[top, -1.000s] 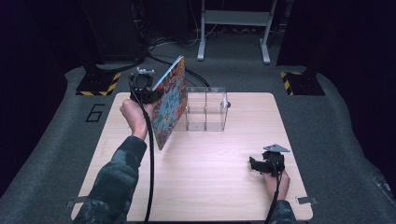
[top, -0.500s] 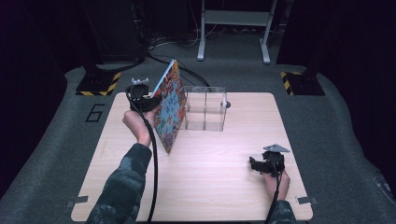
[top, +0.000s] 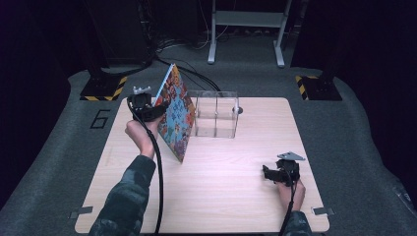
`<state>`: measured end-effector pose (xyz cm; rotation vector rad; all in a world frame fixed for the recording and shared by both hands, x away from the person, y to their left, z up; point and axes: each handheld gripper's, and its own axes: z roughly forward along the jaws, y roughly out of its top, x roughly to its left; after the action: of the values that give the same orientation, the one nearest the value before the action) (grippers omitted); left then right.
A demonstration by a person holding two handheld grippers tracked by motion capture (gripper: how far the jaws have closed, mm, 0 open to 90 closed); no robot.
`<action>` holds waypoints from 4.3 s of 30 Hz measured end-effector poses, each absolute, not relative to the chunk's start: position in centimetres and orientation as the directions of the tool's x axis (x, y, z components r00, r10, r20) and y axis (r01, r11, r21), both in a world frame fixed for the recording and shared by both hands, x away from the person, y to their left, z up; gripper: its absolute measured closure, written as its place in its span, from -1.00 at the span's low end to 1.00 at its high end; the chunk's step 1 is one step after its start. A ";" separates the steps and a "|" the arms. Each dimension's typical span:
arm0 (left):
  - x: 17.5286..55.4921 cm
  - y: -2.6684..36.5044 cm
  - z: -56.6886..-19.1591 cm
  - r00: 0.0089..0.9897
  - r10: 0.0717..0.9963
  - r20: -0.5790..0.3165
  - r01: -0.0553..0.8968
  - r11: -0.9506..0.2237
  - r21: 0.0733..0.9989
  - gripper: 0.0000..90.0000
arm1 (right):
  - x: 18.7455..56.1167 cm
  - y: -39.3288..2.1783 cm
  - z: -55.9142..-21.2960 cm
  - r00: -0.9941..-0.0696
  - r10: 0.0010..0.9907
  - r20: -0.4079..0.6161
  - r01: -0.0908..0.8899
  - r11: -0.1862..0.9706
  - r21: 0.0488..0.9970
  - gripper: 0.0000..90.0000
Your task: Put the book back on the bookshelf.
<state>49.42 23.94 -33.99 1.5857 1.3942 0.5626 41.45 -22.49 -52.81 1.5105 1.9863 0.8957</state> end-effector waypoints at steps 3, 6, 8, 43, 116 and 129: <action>49.2 24.2 -33.9 0.285 0.936 -0.209 0.513 0.035 0.858 0.17 | 41.5 -22.5 -52.8 -0.271 0.962 0.011 0.645 0.173 0.744 -0.66; 48.9 24.2 -33.6 0.314 0.932 -0.183 0.496 0.004 0.868 -0.06 | 41.5 -22.5 -52.8 -0.271 0.962 0.011 0.645 0.173 0.744 -0.66; 48.6 24.1 -33.4 0.333 0.929 -0.160 0.477 -0.020 0.879 -0.17 | 41.5 -22.5 -52.8 -0.271 0.962 0.011 0.645 0.174 0.744 -0.66; 43.4 25.5 -37.3 0.438 0.896 -0.078 0.449 -0.143 0.882 -1.00 | 41.5 -22.5 -52.8 -0.276 0.961 0.008 0.643 0.178 0.745 -0.67; 44.8 20.1 -49.8 0.360 0.806 -0.470 0.639 0.154 0.754 0.40 | 41.5 -22.5 -52.8 -0.275 0.961 0.008 0.643 0.178 0.745 -0.66; 43.7 21.5 -48.7 0.417 0.857 -0.302 0.615 -0.021 0.788 -0.53 | 41.5 -22.5 -52.8 -0.276 0.961 0.009 0.643 0.178 0.745 -0.66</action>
<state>43.74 21.52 -48.74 1.7261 1.2879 0.3211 41.52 -22.53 -52.81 1.5057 1.9901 0.8975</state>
